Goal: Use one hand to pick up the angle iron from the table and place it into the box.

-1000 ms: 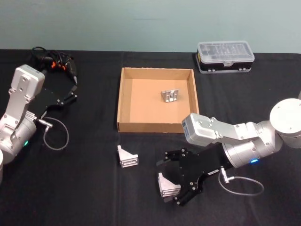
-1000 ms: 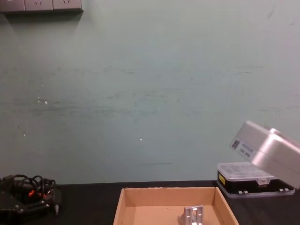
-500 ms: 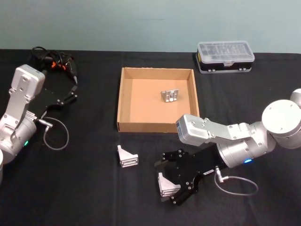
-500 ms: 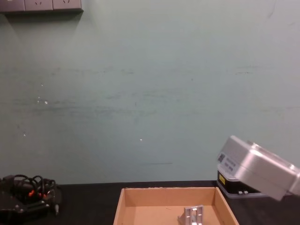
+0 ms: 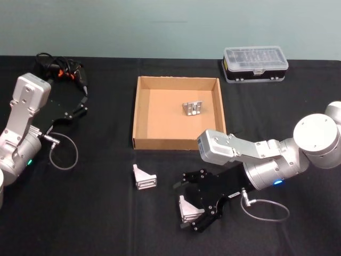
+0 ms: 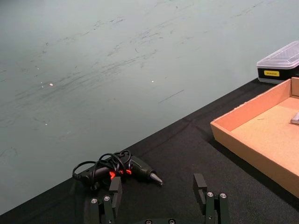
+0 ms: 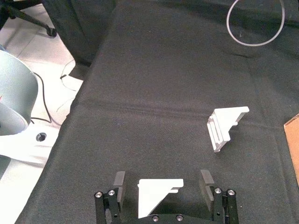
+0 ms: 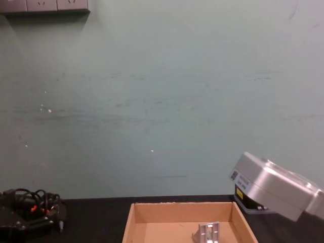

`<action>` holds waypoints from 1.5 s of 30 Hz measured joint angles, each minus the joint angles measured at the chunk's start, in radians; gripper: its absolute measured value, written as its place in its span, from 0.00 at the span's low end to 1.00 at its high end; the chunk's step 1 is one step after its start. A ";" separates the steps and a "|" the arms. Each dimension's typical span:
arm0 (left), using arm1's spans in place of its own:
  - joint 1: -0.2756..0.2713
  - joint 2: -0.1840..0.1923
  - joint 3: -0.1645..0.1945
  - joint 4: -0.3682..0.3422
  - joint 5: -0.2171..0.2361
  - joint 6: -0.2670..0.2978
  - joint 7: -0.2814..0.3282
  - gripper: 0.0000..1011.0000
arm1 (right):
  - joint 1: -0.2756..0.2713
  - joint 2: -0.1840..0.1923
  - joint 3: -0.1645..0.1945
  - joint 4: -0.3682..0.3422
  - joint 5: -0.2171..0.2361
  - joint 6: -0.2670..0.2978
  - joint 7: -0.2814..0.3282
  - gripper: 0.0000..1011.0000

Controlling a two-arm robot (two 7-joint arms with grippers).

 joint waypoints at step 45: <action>0.000 0.000 0.000 0.000 0.000 0.000 0.000 0.99 | 0.005 0.019 0.125 -0.076 0.107 -0.029 -0.106 0.51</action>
